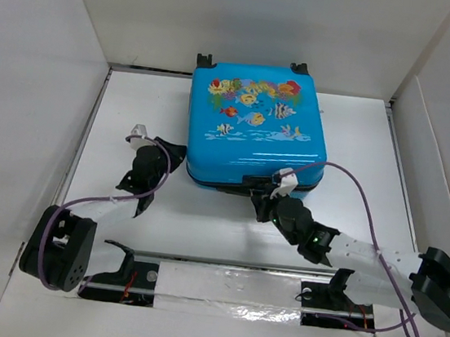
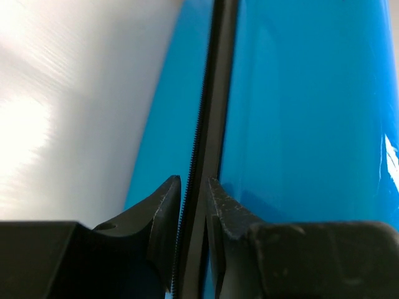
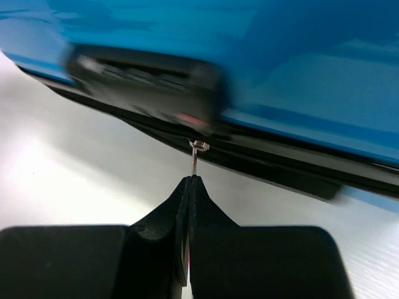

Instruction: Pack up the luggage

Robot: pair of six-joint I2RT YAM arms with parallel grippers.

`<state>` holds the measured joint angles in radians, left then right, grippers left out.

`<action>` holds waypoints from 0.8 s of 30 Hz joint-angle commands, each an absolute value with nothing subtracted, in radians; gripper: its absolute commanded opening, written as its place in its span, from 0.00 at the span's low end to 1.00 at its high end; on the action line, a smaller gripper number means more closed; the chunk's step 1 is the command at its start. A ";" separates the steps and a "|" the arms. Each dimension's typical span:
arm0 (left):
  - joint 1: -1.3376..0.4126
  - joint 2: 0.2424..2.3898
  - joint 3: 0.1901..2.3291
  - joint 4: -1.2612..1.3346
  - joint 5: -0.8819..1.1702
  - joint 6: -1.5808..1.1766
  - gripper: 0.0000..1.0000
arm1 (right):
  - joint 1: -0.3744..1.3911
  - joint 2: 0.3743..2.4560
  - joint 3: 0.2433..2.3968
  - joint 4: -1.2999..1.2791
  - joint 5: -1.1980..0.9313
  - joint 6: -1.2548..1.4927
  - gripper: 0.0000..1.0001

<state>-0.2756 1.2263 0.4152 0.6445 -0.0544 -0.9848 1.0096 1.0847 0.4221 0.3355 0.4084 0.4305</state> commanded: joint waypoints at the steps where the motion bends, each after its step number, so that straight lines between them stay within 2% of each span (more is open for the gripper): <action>1: -0.443 1.177 0.364 0.735 0.068 -1.003 0.20 | 1.070 1.169 0.526 0.501 0.269 0.416 0.00; 6: -0.593 1.131 0.353 0.729 0.009 -1.014 0.20 | 1.280 1.327 0.673 0.520 0.207 0.385 0.00; 10: -0.699 1.101 0.376 0.680 -0.081 -0.983 0.20 | 1.348 1.459 0.802 0.502 0.163 0.357 0.00; 13: -0.727 1.091 0.390 0.640 -0.107 -0.947 0.20 | 1.359 1.462 0.819 0.489 0.155 0.351 0.00; 18: -0.727 1.075 0.439 0.557 -0.120 -0.874 0.21 | 1.359 1.310 0.698 0.459 0.265 0.405 0.00; 24: -0.663 1.008 0.440 0.528 -0.121 -0.859 0.23 | 1.324 1.007 0.474 0.230 0.534 0.524 0.00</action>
